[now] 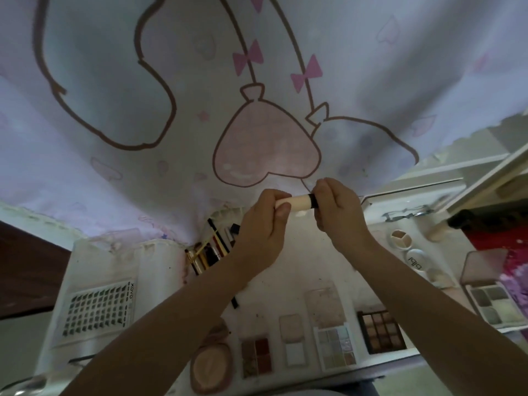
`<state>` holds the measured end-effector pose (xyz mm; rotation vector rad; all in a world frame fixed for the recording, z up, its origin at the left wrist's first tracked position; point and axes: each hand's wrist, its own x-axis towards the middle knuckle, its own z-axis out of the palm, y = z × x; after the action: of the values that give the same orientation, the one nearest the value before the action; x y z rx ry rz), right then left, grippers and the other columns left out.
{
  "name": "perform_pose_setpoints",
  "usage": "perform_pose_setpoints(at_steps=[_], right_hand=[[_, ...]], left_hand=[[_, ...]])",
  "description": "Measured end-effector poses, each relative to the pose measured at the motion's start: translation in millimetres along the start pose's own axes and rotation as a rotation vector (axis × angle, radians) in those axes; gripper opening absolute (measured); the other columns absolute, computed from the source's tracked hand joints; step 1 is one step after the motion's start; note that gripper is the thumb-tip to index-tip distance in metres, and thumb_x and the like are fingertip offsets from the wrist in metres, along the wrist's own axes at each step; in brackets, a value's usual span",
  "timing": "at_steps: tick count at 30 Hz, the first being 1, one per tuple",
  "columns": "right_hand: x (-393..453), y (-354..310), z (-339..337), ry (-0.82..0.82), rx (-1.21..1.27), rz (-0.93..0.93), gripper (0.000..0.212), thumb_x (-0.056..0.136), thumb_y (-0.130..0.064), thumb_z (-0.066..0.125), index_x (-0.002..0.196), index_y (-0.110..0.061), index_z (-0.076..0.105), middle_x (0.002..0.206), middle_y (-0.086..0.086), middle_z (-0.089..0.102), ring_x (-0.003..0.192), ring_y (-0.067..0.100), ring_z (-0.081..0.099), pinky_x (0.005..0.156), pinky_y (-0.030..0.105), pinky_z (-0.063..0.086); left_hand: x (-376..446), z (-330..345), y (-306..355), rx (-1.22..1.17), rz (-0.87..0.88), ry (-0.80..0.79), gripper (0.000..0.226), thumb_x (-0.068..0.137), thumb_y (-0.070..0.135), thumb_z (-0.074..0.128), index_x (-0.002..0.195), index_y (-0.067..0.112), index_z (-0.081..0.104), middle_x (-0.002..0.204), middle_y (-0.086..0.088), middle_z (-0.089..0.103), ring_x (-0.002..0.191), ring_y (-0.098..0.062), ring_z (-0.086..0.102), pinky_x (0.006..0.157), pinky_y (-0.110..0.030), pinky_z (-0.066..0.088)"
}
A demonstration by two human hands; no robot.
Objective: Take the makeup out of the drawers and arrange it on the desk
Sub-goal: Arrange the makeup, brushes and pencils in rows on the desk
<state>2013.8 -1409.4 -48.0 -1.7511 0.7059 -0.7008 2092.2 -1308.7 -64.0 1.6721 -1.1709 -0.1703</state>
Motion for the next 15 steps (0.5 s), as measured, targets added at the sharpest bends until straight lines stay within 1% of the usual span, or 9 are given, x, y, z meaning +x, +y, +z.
perform_pose_setpoints(at_steps=[2,4,6,8,10,11,13,14,15], right_hand=[[-5,0,-7,0.034,-0.045,-0.127,0.029,0.08,-0.039,0.032,0.056,-0.022,0.034,0.048,-0.004,0.032,0.044,0.01,0.031,0.044,0.021,0.028],[-10,1,-13,0.05,-0.106,-0.293,0.029,0.08,-0.035,0.029,0.058,-0.018,0.039,0.047,-0.009,0.031,0.042,0.009,0.036,0.04,0.01,0.026],[-14,0,-15,0.057,-0.243,-0.486,0.03,0.084,-0.02,0.031,0.062,-0.008,0.048,0.046,-0.012,0.032,0.032,0.001,0.029,0.038,0.003,0.024],[-18,-1,-18,0.056,-0.364,-0.569,0.029,0.084,-0.013,0.033,0.065,0.0,0.051,0.044,-0.008,0.035,0.032,-0.003,0.024,0.038,0.002,0.024],[-16,-1,-23,-0.006,-0.313,-0.535,0.028,0.085,-0.017,0.035,0.074,0.001,0.054,0.053,-0.017,0.037,0.043,-0.001,0.038,0.046,0.0,0.029],[-13,-1,-28,-0.055,-0.263,-0.491,0.026,0.084,-0.021,0.038,0.08,-0.003,0.056,0.061,-0.019,0.04,0.051,-0.003,0.044,0.051,0.001,0.033],[-9,0,-40,-0.179,-0.115,-0.312,0.009,0.081,-0.026,0.047,0.086,-0.022,0.054,0.072,-0.014,0.049,0.058,-0.004,0.05,0.057,0.006,0.04],[-8,2,-46,-0.239,-0.041,-0.214,0.008,0.08,-0.024,0.05,0.084,-0.03,0.051,0.074,-0.01,0.051,0.058,-0.002,0.052,0.058,0.009,0.041],[-8,3,-51,-0.284,-0.012,-0.154,0.015,0.08,-0.019,0.052,0.084,-0.034,0.05,0.076,-0.008,0.053,0.058,0.0,0.053,0.059,0.011,0.042]], left_hand=[[-4,2,10,-0.083,-0.041,-0.014,0.022,0.084,0.039,0.027,0.09,0.026,0.044,0.059,0.013,0.037,0.052,-0.003,0.044,0.048,-0.017,0.033],[-5,7,18,-0.227,-0.136,-0.004,0.012,0.09,0.032,0.034,0.083,0.028,0.042,0.053,0.011,0.039,0.044,-0.002,0.04,0.044,-0.014,0.031],[-6,11,22,-0.404,-0.281,0.06,0.029,0.099,0.014,0.03,0.073,0.017,0.042,0.042,0.008,0.039,0.035,0.0,0.034,0.039,-0.008,0.028],[-7,15,27,-0.462,-0.38,0.087,0.036,0.099,0.008,0.023,0.067,0.012,0.039,0.041,0.007,0.035,0.032,0.0,0.031,0.037,-0.007,0.027],[-1,14,31,-0.447,-0.471,0.049,0.038,0.099,0.013,0.025,0.063,0.013,0.037,0.042,0.009,0.033,0.031,-0.001,0.03,0.037,-0.01,0.028],[3,12,29,-0.397,-0.49,0.009,0.039,0.099,0.016,0.028,0.062,0.015,0.038,0.04,0.009,0.035,0.03,-0.001,0.032,0.039,-0.012,0.029],[7,4,24,-0.185,-0.433,-0.145,0.035,0.098,0.02,0.037,0.063,0.021,0.042,0.046,0.01,0.044,0.035,0.001,0.043,0.045,-0.015,0.034],[8,0,21,-0.086,-0.393,-0.238,0.031,0.096,0.021,0.042,0.065,0.023,0.045,0.053,0.01,0.05,0.041,0.005,0.049,0.048,-0.013,0.038],[7,-3,18,-0.021,-0.36,-0.318,0.026,0.094,0.021,0.046,0.068,0.023,0.048,0.058,0.01,0.053,0.046,0.009,0.052,0.049,-0.007,0.038]])
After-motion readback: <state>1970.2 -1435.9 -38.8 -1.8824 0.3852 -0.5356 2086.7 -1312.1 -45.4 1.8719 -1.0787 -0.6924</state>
